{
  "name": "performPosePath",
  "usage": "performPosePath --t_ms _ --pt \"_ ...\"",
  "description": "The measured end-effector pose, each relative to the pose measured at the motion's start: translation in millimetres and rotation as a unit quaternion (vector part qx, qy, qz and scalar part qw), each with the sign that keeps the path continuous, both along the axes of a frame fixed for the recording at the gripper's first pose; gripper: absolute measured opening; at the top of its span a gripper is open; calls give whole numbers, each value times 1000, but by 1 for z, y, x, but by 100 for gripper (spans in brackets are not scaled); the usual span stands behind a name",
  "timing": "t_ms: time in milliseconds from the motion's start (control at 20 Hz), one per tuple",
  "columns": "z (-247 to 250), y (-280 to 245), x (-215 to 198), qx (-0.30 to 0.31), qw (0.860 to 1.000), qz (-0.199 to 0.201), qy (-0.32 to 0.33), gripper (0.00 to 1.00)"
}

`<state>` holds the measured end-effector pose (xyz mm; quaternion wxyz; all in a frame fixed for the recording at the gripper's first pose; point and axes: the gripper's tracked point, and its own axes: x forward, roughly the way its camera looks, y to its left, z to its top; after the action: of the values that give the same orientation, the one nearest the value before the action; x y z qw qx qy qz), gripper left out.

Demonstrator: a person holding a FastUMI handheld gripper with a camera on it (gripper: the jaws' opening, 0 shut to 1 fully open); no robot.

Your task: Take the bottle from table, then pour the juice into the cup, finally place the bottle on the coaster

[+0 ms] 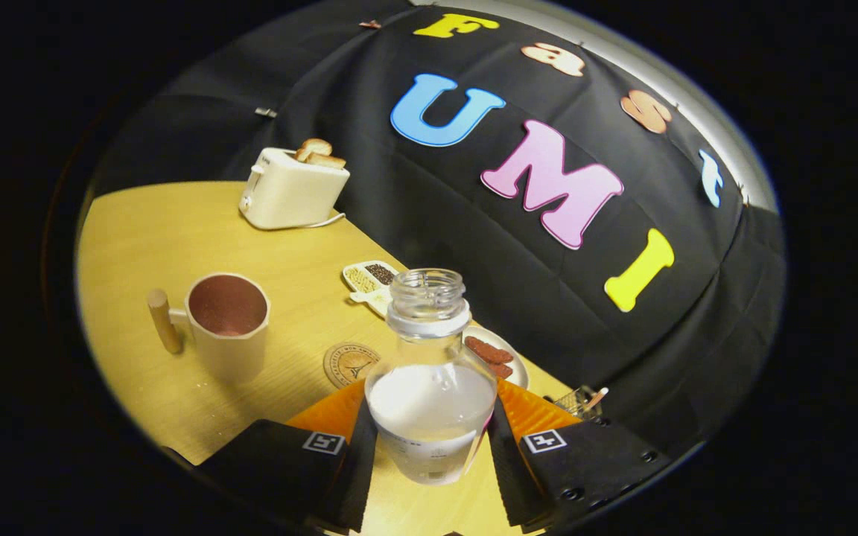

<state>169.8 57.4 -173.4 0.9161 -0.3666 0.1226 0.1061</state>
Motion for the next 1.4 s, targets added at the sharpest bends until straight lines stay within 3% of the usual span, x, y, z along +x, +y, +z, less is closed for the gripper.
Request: performPosePath --t_ms 250,500,850,1250,1400 --pt "11 17 3 -113 993 16 -40 71" --pt "12 43 3 -200 976 44 -71 71" --pt "-10 78 4 -274 954 83 -88 71" --pt "-40 78 9 -328 937 97 -69 71" --pt "-42 84 8 -358 924 114 -75 71"
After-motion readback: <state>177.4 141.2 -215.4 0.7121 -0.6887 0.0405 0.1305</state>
